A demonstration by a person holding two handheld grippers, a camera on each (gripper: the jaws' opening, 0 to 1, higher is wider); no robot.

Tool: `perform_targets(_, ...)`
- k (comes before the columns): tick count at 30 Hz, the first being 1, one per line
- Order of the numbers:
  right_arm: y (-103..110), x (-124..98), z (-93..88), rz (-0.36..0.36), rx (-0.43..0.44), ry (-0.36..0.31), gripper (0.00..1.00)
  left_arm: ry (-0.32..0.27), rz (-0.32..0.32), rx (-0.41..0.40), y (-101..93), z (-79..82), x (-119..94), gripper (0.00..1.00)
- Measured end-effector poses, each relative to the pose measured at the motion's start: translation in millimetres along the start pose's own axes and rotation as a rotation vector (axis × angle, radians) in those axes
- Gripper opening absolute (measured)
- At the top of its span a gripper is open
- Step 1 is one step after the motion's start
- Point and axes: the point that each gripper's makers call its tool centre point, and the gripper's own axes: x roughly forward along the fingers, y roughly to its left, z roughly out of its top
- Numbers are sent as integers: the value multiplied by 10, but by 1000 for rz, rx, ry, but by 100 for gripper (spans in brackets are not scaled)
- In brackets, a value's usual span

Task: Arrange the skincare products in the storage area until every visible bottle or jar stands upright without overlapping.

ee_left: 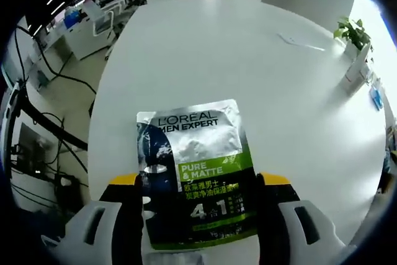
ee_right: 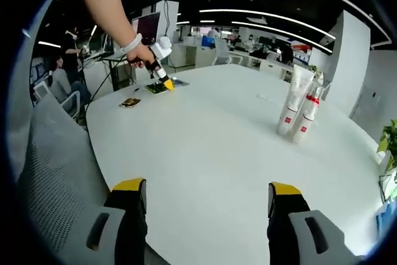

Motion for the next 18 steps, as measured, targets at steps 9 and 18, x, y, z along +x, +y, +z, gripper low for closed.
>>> perform_targets(9,-12,-6,-22,-6,-17,13,73,46,-8,-3,-38,4,-19,54)
perform_targets(18,-19,-6,-47,-8,-24,27,69,56,-35,16,-187,-39,-97,34)
